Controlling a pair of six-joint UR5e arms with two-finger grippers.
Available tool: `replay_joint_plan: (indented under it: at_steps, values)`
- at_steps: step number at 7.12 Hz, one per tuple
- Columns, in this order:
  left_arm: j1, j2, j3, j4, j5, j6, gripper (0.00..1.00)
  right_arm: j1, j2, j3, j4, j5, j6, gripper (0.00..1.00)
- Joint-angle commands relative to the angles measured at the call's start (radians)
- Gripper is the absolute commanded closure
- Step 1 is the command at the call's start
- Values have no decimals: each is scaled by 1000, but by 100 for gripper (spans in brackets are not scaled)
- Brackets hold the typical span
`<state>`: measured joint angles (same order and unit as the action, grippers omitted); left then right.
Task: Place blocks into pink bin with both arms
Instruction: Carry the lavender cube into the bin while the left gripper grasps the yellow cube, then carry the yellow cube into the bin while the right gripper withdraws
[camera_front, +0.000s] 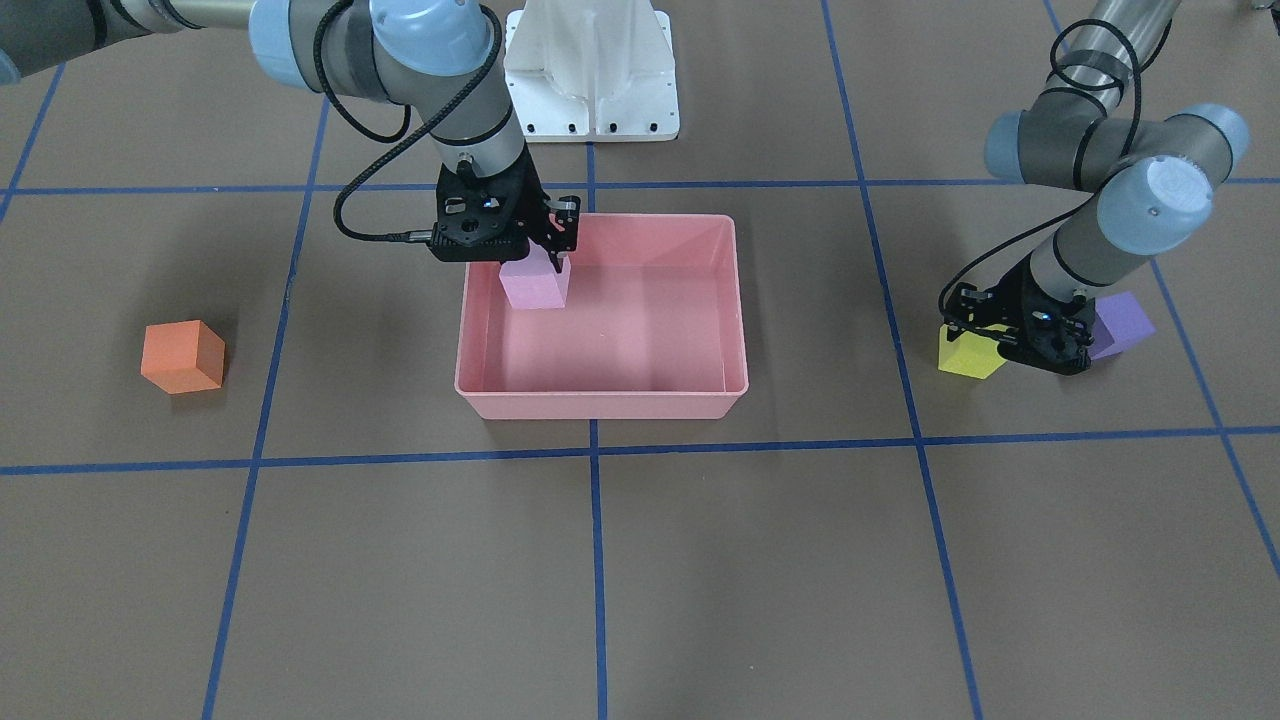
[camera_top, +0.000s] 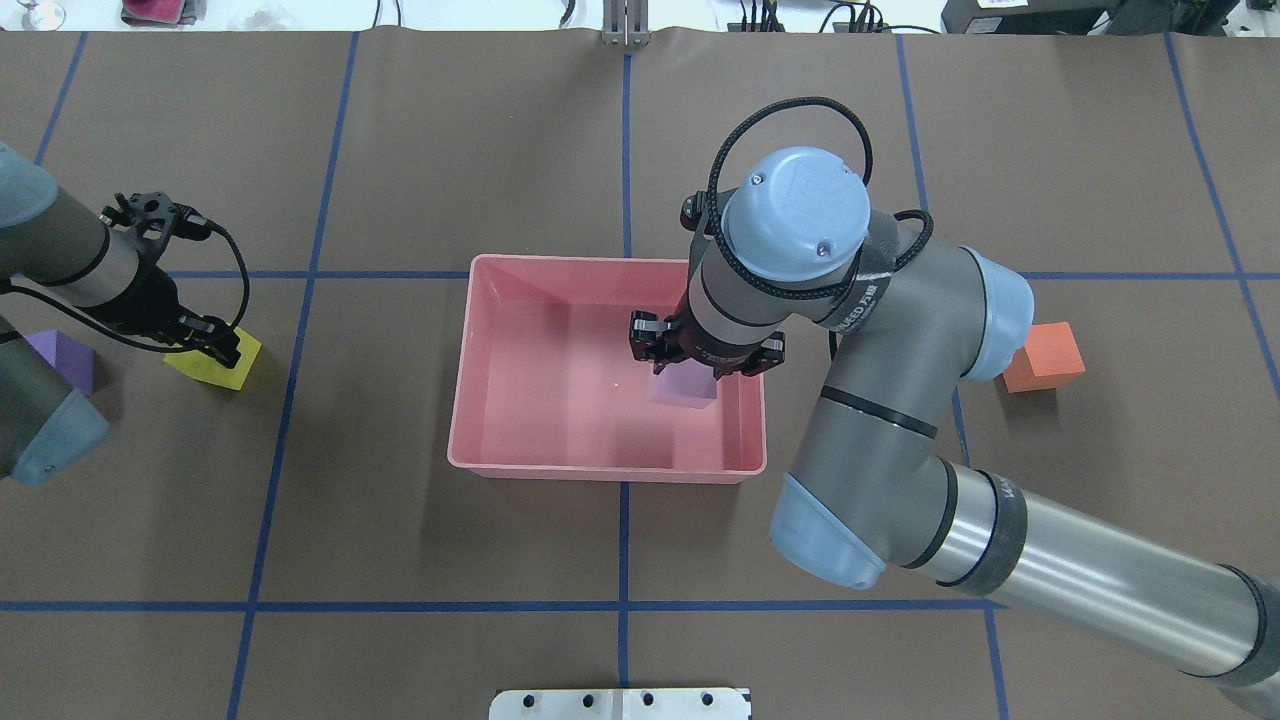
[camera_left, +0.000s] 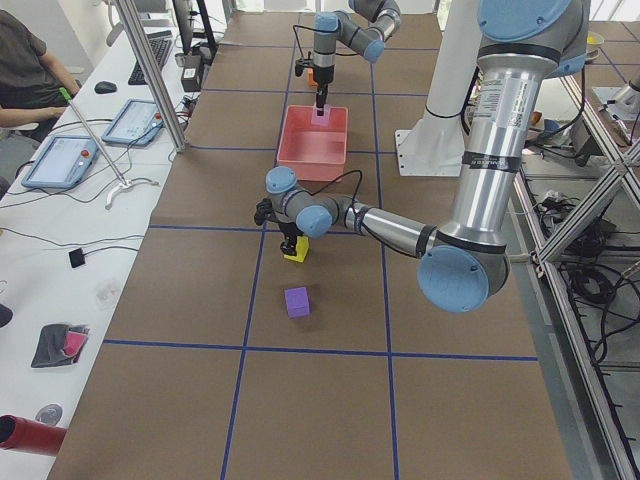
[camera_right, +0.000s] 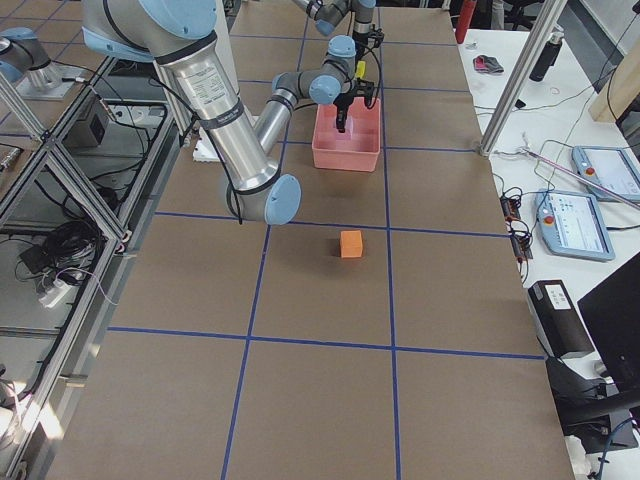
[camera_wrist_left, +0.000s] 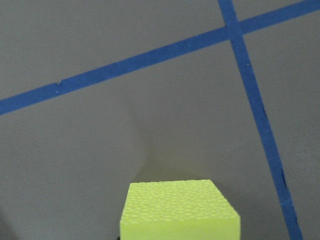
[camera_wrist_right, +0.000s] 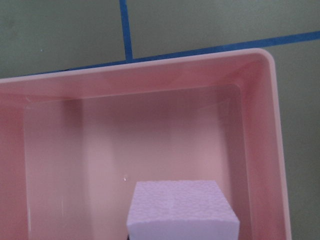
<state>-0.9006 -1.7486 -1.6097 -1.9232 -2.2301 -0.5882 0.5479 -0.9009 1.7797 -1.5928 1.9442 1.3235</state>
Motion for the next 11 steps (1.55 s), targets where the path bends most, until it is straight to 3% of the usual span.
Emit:
replay_joint_plan:
  at_steps: [1,2,3,5,6,8,11]
  values:
    - [-6,-50,-33,13,-134,-139,100,-29,-4,-29,36,-20,-1,8]
    - [-35,-134,-68,65,-207,-277,100,-40,-7,-32,37,-27,0,2]
    - [-34,-197,-147,135,-226,-508,100,-40,-9,-29,39,-27,2,2]
    - [-25,-352,-188,180,-217,-724,100,-10,-32,35,33,-15,2,1]
    - [44,-412,-184,182,-191,-821,100,63,-111,93,31,36,-13,1]
    - [205,-463,-162,216,31,-871,100,243,-206,109,33,166,-135,1]
    - [306,-544,-40,251,134,-871,100,372,-396,66,40,162,-448,1]
